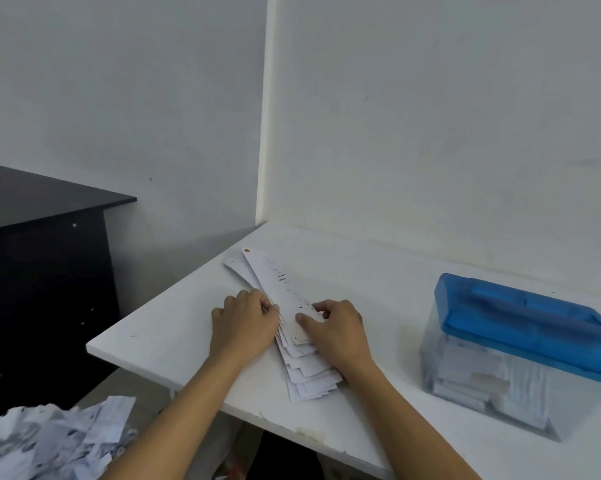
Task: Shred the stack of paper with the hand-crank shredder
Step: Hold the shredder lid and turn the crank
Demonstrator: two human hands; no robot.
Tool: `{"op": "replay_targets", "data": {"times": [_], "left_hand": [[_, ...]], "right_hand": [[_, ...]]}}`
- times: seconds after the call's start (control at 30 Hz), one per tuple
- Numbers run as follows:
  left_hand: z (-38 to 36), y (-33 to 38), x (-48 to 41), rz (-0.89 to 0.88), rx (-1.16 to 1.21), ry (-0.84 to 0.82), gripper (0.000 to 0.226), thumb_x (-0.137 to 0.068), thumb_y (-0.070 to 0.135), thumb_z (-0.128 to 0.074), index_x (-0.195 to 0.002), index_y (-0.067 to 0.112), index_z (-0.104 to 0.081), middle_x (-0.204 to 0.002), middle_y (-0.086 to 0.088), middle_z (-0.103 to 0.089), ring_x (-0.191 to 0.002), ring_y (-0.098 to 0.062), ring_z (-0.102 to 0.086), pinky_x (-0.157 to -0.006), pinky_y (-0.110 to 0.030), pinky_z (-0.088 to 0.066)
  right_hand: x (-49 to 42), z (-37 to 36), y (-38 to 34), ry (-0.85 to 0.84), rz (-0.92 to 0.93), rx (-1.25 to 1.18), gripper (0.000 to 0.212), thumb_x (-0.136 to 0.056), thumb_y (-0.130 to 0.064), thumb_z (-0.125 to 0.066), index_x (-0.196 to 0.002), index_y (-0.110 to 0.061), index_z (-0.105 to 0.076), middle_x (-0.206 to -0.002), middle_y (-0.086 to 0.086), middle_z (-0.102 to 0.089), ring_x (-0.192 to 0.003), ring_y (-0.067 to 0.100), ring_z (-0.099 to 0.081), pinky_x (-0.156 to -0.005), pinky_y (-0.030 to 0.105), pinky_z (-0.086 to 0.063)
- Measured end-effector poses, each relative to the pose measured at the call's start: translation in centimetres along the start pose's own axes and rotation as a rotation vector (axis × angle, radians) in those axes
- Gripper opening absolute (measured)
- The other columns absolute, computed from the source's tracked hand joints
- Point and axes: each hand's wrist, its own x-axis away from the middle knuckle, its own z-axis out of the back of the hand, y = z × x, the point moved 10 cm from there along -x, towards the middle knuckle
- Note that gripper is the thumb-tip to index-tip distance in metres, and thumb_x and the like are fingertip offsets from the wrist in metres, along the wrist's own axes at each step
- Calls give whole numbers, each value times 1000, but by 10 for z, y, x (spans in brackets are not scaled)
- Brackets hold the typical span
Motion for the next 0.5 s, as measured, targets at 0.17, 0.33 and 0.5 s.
{"op": "replay_targets", "data": {"times": [0.17, 0.33, 0.5], "left_hand": [[-2, 0, 0, -5, -8, -16, 12, -101, 30, -46, -101, 25, -56, -106, 9, -57, -102, -17, -45, -90, -35, -29], [0, 1, 0, 4, 59, -6, 16, -103, 37, -46, -99, 26, -56, -106, 9, -56, -104, -18, -49, -92, -37, -30], [-2, 2, -1, -20, 176, -36, 40, -103, 53, -41, -102, 26, -71, -106, 8, -60, -106, -18, -53, -97, -42, -36]], "right_hand": [[2, 8, 7, 40, -28, -154, 27, -85, -35, -67, -109, -24, -73, -102, -11, -74, -93, 7, -68, -85, 33, -57], [2, 14, 9, 66, -23, -293, 18, -92, -30, -67, -106, -20, -74, -98, -11, -74, -87, 4, -69, -75, 21, -54], [2, 16, 17, 88, -88, -483, 14, -93, -31, -65, -94, -21, -75, -81, -3, -74, -59, 14, -61, -48, 22, -42]]}}
